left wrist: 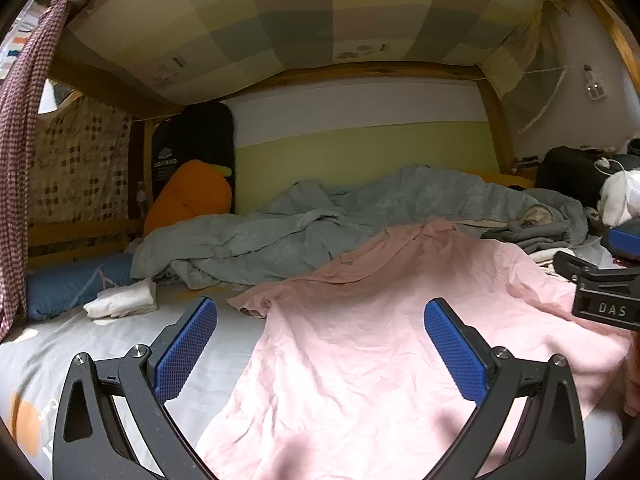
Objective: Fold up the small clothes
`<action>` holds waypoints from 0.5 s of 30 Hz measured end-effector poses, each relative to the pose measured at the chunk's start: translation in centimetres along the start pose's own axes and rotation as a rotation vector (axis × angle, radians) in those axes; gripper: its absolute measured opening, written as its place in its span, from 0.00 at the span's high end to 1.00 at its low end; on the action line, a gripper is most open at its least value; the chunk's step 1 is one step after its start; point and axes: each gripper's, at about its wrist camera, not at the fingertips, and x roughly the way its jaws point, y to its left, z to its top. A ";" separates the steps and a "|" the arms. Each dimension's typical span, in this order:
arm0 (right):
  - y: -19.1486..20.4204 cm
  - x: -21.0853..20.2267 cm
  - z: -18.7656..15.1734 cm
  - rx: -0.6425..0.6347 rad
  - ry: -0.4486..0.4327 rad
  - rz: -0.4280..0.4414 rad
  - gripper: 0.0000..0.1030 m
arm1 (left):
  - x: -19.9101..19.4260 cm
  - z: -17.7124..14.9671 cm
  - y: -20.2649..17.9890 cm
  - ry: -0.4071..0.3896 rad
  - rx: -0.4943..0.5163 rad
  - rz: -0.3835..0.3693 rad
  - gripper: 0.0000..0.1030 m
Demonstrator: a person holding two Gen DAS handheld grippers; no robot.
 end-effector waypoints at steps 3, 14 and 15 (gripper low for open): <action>0.1 0.0 -0.1 0.000 0.001 0.003 0.01 | 0.0 0.0 0.1 0.001 -0.008 -0.006 0.00; 0.1 -0.1 -0.1 0.004 0.004 -0.001 0.01 | 0.1 0.1 0.1 0.005 -0.005 0.012 0.00; 0.1 -0.1 -0.2 0.005 0.003 -0.002 0.01 | 0.2 0.0 -0.3 0.012 0.009 0.033 0.00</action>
